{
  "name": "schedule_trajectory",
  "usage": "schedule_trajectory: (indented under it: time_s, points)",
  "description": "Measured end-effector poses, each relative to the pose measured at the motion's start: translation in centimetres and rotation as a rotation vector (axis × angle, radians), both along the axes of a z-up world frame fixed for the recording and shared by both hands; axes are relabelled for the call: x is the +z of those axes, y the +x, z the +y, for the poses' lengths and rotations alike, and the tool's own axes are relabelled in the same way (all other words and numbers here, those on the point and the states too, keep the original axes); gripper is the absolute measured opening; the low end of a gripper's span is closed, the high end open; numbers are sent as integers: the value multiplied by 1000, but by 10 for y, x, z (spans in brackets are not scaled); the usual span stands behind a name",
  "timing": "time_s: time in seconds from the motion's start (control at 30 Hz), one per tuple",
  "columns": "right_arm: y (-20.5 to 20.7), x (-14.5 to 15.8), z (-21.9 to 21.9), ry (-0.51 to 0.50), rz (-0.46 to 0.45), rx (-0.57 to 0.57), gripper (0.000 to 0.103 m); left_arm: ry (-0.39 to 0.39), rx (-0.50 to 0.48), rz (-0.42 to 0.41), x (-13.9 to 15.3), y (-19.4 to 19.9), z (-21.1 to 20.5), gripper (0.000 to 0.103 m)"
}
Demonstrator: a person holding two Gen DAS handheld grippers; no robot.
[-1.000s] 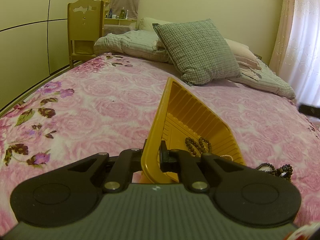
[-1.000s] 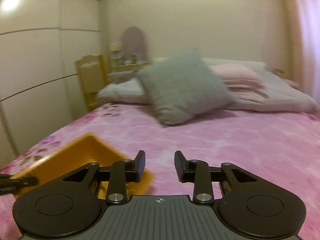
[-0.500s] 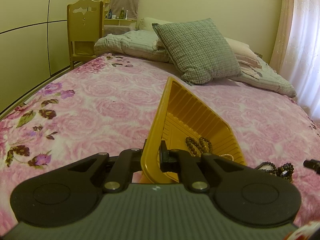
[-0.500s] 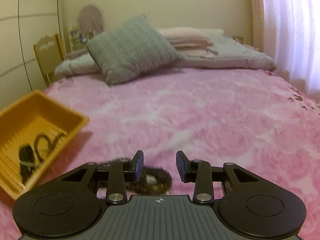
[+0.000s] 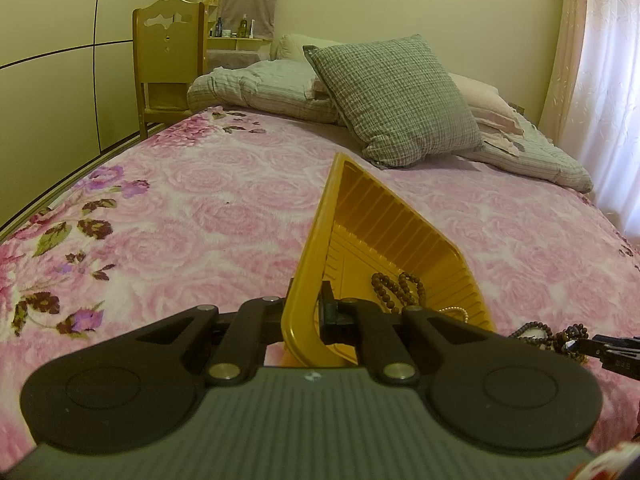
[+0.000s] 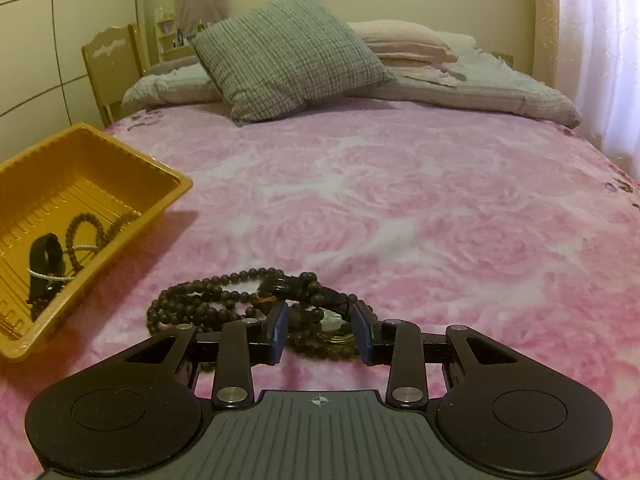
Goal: Organize jewelry
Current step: 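Grasp the dark bead necklace in the pile with the right tool, then lift the bead necklace high and carry it over the tray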
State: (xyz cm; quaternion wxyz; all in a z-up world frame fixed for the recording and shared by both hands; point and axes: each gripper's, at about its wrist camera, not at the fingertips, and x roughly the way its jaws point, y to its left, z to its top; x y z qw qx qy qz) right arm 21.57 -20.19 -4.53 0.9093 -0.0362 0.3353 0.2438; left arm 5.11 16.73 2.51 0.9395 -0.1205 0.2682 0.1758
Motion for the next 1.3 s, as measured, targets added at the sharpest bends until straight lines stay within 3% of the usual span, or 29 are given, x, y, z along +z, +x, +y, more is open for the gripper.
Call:
schedule_trajectory:
  time_s: [0.1,0.27,0.47,1.3]
  points:
    - [2,-2,4,-14,6,8,19,-2,1,-1,0,0,0,6]
    - [2,-5,12,-47,-7,24,9,-2,0,0,0,0,1,6]
    - [-5,9,13,-61,-57,32,7,-1,0,0,0,0,0,6]
    - [-26,186,34,25,-484,178,7,4,-3,0,0,1,1,6]
